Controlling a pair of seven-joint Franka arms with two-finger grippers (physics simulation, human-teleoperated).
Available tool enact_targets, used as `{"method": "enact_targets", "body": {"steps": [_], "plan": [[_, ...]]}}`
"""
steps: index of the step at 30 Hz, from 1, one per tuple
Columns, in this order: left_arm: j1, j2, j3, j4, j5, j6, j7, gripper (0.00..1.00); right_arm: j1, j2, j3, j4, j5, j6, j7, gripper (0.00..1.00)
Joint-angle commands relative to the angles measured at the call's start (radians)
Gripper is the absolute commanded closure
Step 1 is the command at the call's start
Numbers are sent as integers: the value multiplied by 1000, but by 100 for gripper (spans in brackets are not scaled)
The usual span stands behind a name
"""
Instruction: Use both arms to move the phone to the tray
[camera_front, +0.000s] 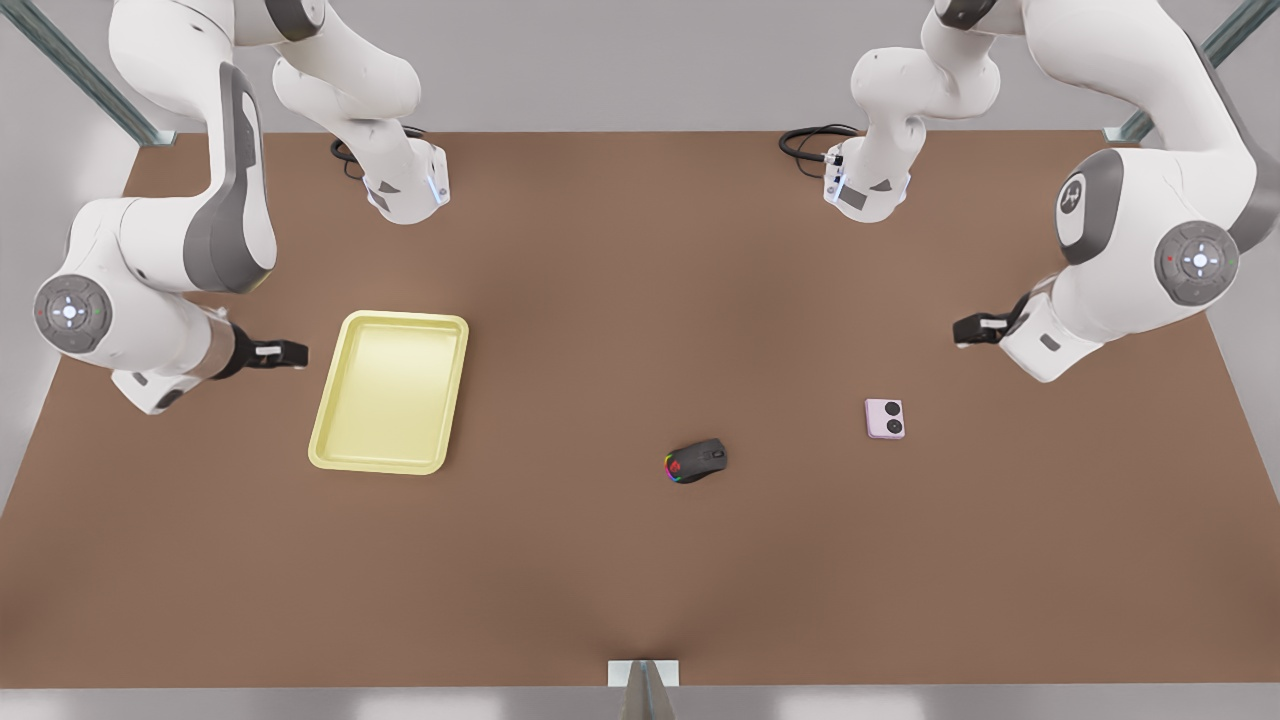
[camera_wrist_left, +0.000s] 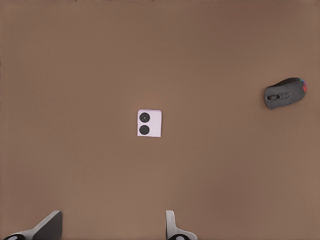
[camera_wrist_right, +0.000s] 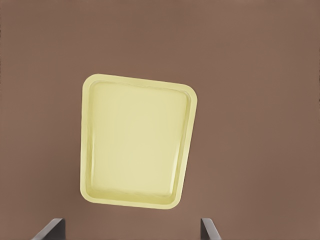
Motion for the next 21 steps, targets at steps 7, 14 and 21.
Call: {"method": "enact_targets", "body": {"steps": [7,14,21], "plan": [[12,120,3,-522,-6,670,-56,0,-1,-1,0,1,0,70,-9,0],[49,203,2,-668,-26,970,-30,0,-1,-1,0,1,0,68,-9,0],[42,240,-6,-688,-24,1035,-25,0,-2,-1,0,1,0,68,-13,0]]}}
